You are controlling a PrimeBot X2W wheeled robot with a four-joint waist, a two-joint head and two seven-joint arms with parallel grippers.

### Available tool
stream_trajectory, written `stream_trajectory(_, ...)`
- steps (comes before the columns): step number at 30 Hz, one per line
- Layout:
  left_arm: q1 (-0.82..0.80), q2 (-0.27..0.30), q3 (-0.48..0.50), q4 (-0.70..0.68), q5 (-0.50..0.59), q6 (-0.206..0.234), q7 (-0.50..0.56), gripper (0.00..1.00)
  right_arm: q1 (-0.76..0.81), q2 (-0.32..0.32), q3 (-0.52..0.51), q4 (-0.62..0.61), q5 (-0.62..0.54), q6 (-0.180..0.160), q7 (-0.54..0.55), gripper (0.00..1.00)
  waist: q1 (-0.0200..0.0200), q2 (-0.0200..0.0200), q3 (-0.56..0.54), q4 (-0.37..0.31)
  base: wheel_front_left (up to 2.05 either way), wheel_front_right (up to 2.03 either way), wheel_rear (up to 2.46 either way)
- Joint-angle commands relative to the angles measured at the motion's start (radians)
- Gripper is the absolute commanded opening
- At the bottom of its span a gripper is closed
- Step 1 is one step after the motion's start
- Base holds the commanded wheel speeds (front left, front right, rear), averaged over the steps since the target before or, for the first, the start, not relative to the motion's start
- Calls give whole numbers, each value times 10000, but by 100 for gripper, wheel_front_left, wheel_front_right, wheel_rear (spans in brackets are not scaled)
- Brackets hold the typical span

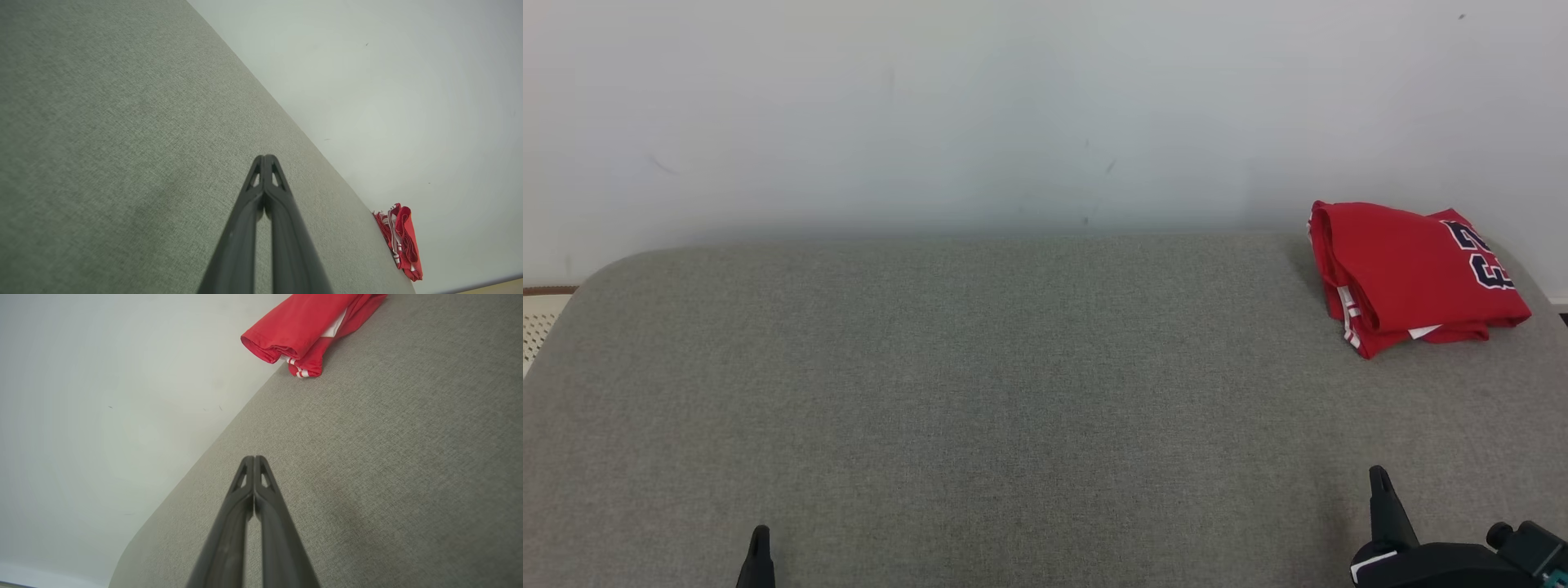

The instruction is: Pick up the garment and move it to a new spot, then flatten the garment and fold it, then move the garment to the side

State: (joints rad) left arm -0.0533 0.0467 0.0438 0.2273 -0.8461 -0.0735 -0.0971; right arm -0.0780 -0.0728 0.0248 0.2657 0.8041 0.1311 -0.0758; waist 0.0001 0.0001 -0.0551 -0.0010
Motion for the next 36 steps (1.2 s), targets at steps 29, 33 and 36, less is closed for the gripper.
stream_trajectory(29, -866, 43, 245, 468, -3504, -296, 750, 0, -892, 48, -777, 452, 3641, -3, 1038, 0, -1, -1, 241, 5, 0, 0, 0)
stream_trajectory(33, -939, 44, 271, 533, -3886, -337, 835, 0, -974, 60, -867, 518, 4034, -3, 1155, 0, -1, -1, 274, 5, 0, 0, 0)
stream_trajectory(36, -997, 44, 289, 584, -4160, -334, 895, 0, -1035, 68, -930, 562, 4327, -4, 1242, 0, -1, -1, 299, 6, 0, 0, 0)
